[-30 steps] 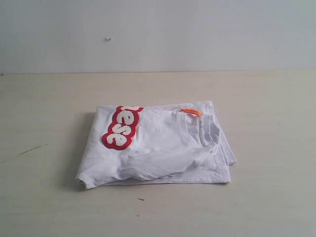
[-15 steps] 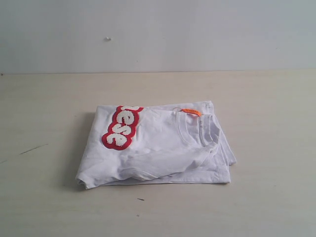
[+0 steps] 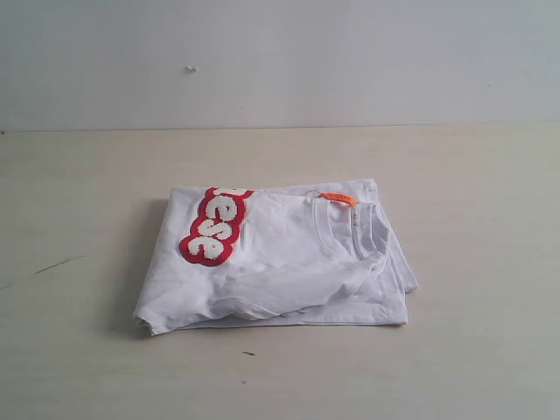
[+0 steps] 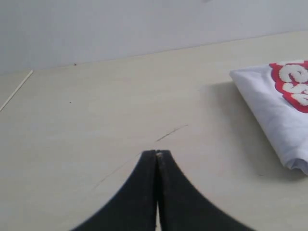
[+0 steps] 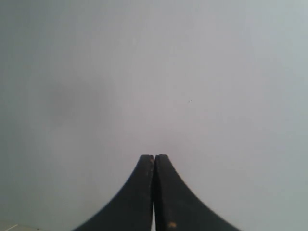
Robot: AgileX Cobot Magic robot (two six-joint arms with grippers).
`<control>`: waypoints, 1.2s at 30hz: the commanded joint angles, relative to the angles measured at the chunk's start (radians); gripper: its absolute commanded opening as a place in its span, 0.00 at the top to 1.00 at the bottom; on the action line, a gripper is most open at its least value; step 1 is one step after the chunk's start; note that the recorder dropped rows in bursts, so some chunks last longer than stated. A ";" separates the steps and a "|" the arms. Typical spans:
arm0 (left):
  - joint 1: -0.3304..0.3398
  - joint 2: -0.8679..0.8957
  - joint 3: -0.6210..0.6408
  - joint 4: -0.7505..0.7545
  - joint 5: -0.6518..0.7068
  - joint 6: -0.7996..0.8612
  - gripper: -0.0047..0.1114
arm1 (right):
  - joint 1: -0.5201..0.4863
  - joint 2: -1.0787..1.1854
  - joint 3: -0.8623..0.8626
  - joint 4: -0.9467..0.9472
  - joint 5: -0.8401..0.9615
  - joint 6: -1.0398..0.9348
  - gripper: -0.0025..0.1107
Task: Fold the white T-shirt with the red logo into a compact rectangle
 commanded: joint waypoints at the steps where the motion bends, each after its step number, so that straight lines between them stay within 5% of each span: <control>1: 0.002 -0.004 -0.001 -0.009 -0.005 0.000 0.96 | -0.038 0.001 0.007 -0.019 -0.022 -0.001 0.98; 15: 0.002 -0.004 -0.001 -0.009 -0.005 0.000 0.96 | -0.356 0.001 0.246 0.035 -0.622 -0.044 0.98; 36: 0.002 -0.004 -0.001 -0.009 -0.005 0.000 0.96 | -0.380 0.001 0.715 0.027 -0.647 0.017 0.98</control>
